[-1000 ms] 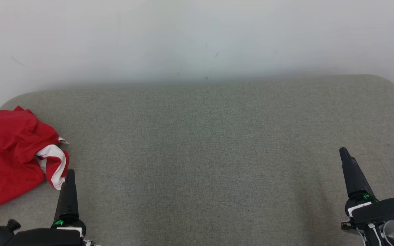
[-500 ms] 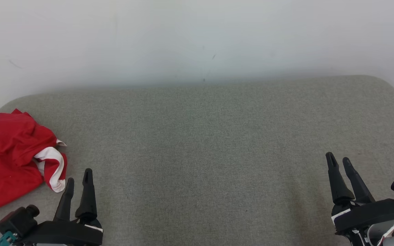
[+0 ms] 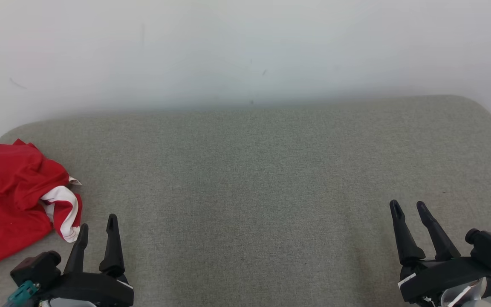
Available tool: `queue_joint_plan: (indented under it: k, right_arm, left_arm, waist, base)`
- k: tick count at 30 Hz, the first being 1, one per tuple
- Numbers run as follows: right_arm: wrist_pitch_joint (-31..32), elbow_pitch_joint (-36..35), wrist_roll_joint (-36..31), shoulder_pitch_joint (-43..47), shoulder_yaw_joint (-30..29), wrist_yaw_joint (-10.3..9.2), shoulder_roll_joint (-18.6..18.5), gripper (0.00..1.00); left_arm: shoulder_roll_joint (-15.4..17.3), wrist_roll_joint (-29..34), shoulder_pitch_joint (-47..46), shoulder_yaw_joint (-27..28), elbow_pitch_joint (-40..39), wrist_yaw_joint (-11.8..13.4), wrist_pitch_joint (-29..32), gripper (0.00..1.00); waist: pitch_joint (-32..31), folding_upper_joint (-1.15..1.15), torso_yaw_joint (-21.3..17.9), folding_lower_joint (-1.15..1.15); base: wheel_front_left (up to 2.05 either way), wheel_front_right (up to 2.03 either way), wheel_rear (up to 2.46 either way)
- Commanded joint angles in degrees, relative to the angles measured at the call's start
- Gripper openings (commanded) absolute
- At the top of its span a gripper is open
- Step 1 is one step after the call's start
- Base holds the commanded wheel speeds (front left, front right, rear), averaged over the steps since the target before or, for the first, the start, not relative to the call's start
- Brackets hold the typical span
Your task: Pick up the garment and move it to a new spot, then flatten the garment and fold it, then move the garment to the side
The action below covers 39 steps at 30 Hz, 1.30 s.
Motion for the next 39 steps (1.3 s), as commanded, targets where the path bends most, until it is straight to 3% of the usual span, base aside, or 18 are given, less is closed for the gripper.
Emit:
queue_joint_plan:
  k: [1, 8, 17, 39]
  right_arm:
    - [-0.68, -0.36, -1.79, -0.25, -0.12, 0.01, -0.11, 1.0]
    - [-2.1, 0.13, -5.78, -0.05, -0.76, 0.01, 0.42, 1.0]
    - [-3.81, 1.65, -8.79, -0.06, -1.26, 0.01, 0.95, 1.0]
    - [-5.02, 5.04, -17.06, -1.55, 0.08, 0.01, 1.1, 1.0]
  left_arm:
    - [0.62, 1.75, -1.45, -0.14, 0.02, 0.47, -0.63, 1.0]
    - [0.86, 5.94, -2.22, -1.04, 1.64, 1.34, -1.26, 1.0]
    - [0.86, 8.27, -3.24, -1.65, 3.51, -0.46, -1.09, 1.0]
    - [2.46, 15.79, -2.89, -2.53, 3.83, 0.89, 1.12, 1.0]
  waist:
    - [-0.04, 0.0, -0.03, 0.0]
    - [-0.25, 0.0, -0.06, 0.0]
    - [-0.53, 0.0, -0.16, 0.0]
    - [-1.1, 0.0, 0.26, 0.0]
  base:
    - [0.0, 0.0, 0.0]
    - [0.0, 0.0, 0.0]
    - [0.0, 0.0, 0.0]
    - [0.0, 0.0, 0.0]
